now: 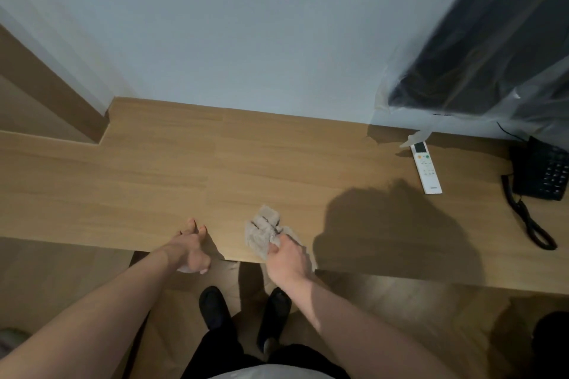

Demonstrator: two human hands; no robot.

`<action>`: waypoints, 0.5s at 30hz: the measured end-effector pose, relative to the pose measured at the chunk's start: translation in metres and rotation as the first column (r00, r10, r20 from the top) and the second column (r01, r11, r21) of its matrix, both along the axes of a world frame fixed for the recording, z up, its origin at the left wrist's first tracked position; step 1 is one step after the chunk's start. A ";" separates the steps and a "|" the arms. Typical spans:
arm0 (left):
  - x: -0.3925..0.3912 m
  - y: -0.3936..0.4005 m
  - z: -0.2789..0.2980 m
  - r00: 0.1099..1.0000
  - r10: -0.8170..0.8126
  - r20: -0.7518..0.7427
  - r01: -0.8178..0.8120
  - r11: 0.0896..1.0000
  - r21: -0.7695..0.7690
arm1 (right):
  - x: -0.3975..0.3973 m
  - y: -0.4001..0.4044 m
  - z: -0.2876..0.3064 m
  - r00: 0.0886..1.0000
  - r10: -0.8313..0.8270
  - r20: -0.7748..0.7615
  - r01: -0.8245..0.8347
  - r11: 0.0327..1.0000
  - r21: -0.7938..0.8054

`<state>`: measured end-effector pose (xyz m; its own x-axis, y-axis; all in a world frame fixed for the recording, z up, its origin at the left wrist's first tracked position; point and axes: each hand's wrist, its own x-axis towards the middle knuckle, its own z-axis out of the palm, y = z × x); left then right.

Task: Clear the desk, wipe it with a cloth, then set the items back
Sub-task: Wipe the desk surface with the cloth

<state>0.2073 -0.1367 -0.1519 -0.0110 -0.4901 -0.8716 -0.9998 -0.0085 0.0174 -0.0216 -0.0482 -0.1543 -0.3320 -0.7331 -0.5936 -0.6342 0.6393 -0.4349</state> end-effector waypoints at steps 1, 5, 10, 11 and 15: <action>0.000 0.000 0.001 1.000 0.005 -0.004 -0.005 1.000 -0.001 | 0.003 0.000 0.004 1.000 -0.001 0.028 0.001 1.000 -0.014; -0.004 0.001 0.006 1.000 0.025 -0.019 -0.025 1.000 0.004 | -0.042 -0.002 0.040 0.983 -0.080 0.164 0.110 0.977 -0.184; -0.003 0.004 0.009 0.999 0.037 -0.015 -0.037 0.999 -0.007 | -0.156 -0.029 0.072 0.957 -0.290 0.017 0.279 0.905 -0.322; -0.003 0.005 0.010 0.999 0.041 -0.019 -0.041 0.999 -0.007 | -0.173 -0.033 0.071 0.945 -0.327 -0.002 0.311 0.900 -0.306; -0.004 0.007 0.013 0.998 0.052 -0.023 -0.052 0.998 -0.021 | -0.193 -0.028 0.034 0.955 -0.285 -0.089 0.276 0.956 -0.096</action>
